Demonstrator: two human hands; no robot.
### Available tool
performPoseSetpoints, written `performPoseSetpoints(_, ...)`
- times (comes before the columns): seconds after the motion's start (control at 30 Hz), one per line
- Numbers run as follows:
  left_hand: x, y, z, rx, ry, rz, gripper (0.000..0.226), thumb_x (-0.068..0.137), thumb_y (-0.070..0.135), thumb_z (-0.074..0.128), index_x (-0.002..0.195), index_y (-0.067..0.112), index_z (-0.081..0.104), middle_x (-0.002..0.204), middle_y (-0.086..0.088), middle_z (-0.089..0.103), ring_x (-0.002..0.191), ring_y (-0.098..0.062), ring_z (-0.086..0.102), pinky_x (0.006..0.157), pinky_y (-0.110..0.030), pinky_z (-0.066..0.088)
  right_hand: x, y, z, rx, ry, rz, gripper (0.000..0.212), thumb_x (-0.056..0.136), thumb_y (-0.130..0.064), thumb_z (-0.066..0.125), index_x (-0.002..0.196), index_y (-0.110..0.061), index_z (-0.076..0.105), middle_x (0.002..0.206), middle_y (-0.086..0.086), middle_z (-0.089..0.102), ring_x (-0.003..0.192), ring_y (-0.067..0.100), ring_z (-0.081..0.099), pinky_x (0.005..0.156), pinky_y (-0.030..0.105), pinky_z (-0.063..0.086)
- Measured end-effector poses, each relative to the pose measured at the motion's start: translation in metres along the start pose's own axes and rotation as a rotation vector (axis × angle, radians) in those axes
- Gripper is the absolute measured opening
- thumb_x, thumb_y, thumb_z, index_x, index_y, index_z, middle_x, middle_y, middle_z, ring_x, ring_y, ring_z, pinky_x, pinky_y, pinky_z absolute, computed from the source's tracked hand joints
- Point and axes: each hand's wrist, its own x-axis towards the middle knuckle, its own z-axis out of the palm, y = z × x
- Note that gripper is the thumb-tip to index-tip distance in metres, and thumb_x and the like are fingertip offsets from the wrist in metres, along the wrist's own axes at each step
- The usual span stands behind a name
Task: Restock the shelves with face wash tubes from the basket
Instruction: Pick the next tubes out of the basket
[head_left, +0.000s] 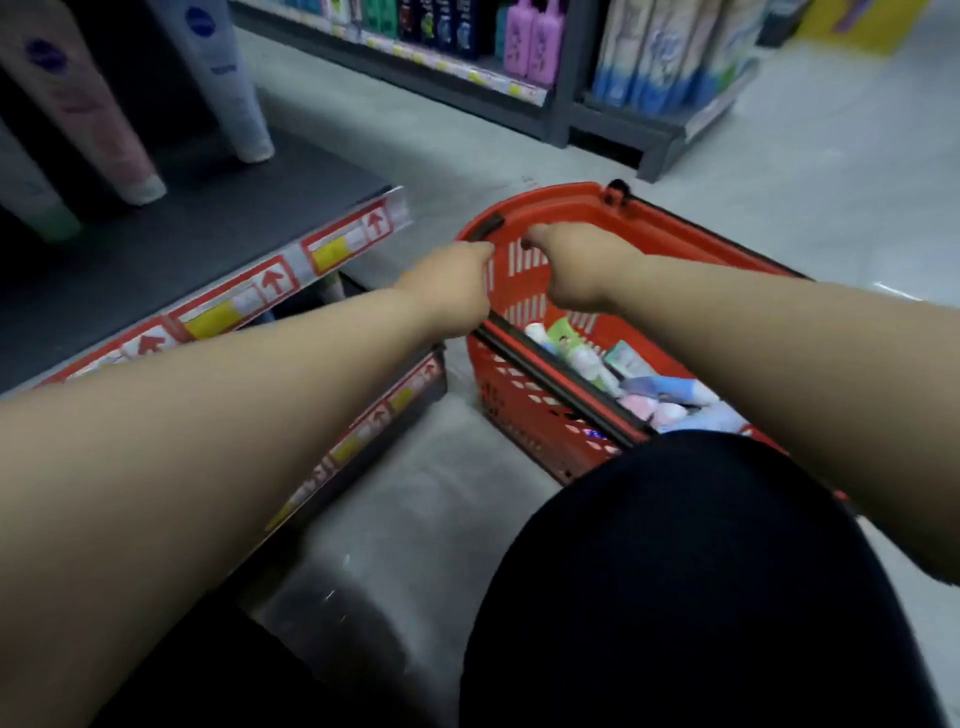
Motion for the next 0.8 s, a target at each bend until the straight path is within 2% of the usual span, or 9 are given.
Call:
performPoseSetpoints(0.1, 0.033, 0.039, 0.023, 0.148, -0.105, 0.111, 0.047, 0.083, 0.007, 0.047, 0.129, 0.007, 0.048, 0.134, -0.016, 0.051, 0.123, -0.033, 0.05, 0.101, -0.038, 0.043, -0.019, 0.05, 0.019, -0.006, -0.06, 0.088, 0.056, 0.084, -0.008, 0.055, 0.137, -0.011, 0.042, 0.132, 0.017, 0.052, 0.12, 0.034, 0.052, 0.095, 0.036, 0.044)
performPoseSetpoints(0.27, 0.078, 0.09, 0.089, 0.315, -0.286, 0.231, 0.057, 0.085, 0.012, 0.05, 0.14, 0.007, 0.036, 0.145, -0.015, 0.038, 0.133, -0.03, 0.04, 0.109, -0.041, 0.035, -0.034, 0.113, 0.066, 0.036, -0.194, 0.196, 0.054, 0.085, -0.012, 0.057, 0.136, -0.01, 0.042, 0.131, 0.016, 0.052, 0.117, 0.033, 0.053, 0.092, 0.035, 0.044)
performPoseSetpoints(0.33, 0.093, 0.105, 0.116, 0.343, -0.381, 0.256, 0.054, 0.087, 0.013, 0.051, 0.139, 0.005, 0.036, 0.144, -0.016, 0.039, 0.131, -0.03, 0.042, 0.107, -0.04, 0.037, -0.036, 0.132, 0.084, 0.058, -0.238, 0.249, 0.054, 0.087, -0.02, 0.059, 0.137, -0.009, 0.04, 0.13, 0.016, 0.051, 0.115, 0.033, 0.052, 0.089, 0.036, 0.044)
performPoseSetpoints(0.43, 0.107, 0.119, 0.153, 0.367, -0.507, 0.281, 0.042, 0.09, 0.013, 0.05, 0.13, 0.003, 0.044, 0.135, -0.016, 0.049, 0.12, -0.032, 0.05, 0.096, -0.036, 0.043, -0.035, 0.151, 0.114, 0.115, -0.325, 0.324, 0.06, 0.084, -0.035, 0.065, 0.133, -0.009, 0.043, 0.127, 0.015, 0.054, 0.111, 0.032, 0.054, 0.087, 0.035, 0.046)
performPoseSetpoints(0.53, 0.11, 0.12, 0.181, 0.39, -0.624, 0.241, 0.034, 0.094, 0.011, 0.046, 0.127, 0.004, 0.047, 0.128, -0.016, 0.053, 0.113, -0.031, 0.054, 0.081, -0.033, 0.043, -0.037, 0.16, 0.144, 0.044, -0.55, 0.346, 0.055, 0.086, -0.023, 0.063, 0.136, -0.013, 0.042, 0.125, 0.011, 0.054, 0.111, 0.029, 0.054, 0.089, 0.035, 0.048)
performPoseSetpoints(0.57, 0.112, 0.117, 0.189, 0.394, -0.67, 0.227, 0.032, 0.094, 0.011, 0.045, 0.124, 0.004, 0.049, 0.126, -0.016, 0.054, 0.112, -0.03, 0.054, 0.081, -0.033, 0.043, -0.039, 0.162, 0.154, -0.009, -0.562, 0.337, 0.05, 0.088, -0.017, 0.061, 0.134, -0.015, 0.043, 0.124, 0.01, 0.054, 0.112, 0.029, 0.053, 0.089, 0.036, 0.048)
performPoseSetpoints(0.67, 0.118, 0.111, 0.196, 0.369, -0.74, 0.172, 0.021, 0.093, 0.012, 0.042, 0.107, 0.004, 0.056, 0.124, -0.019, 0.057, 0.111, -0.032, 0.055, 0.088, -0.036, 0.044, -0.041, 0.164, 0.171, -0.094, -0.438, 0.34, 0.039, 0.091, -0.011, 0.052, 0.129, -0.018, 0.049, 0.126, 0.009, 0.051, 0.121, 0.029, 0.043, 0.089, 0.039, 0.043)
performPoseSetpoints(0.73, 0.12, 0.109, 0.191, 0.34, -0.745, 0.102, 0.029, 0.094, 0.011, 0.041, 0.118, 0.0, 0.055, 0.128, -0.02, 0.055, 0.116, -0.033, 0.053, 0.093, -0.037, 0.044, -0.037, 0.162, 0.171, -0.046, -0.344, 0.366, 0.034, 0.09, -0.015, 0.054, 0.123, -0.018, 0.052, 0.12, 0.009, 0.053, 0.116, 0.028, 0.044, 0.084, 0.039, 0.044)
performPoseSetpoints(0.8, 0.117, 0.108, 0.184, 0.311, -0.744, 0.052, 0.035, 0.096, 0.011, 0.041, 0.126, -0.003, 0.049, 0.131, -0.02, 0.052, 0.12, -0.033, 0.05, 0.096, -0.037, 0.043, -0.033, 0.159, 0.162, 0.141, -0.216, 0.447, 0.026, 0.091, -0.021, 0.054, 0.117, -0.016, 0.053, 0.114, 0.01, 0.056, 0.102, 0.026, 0.05, 0.076, 0.037, 0.046)
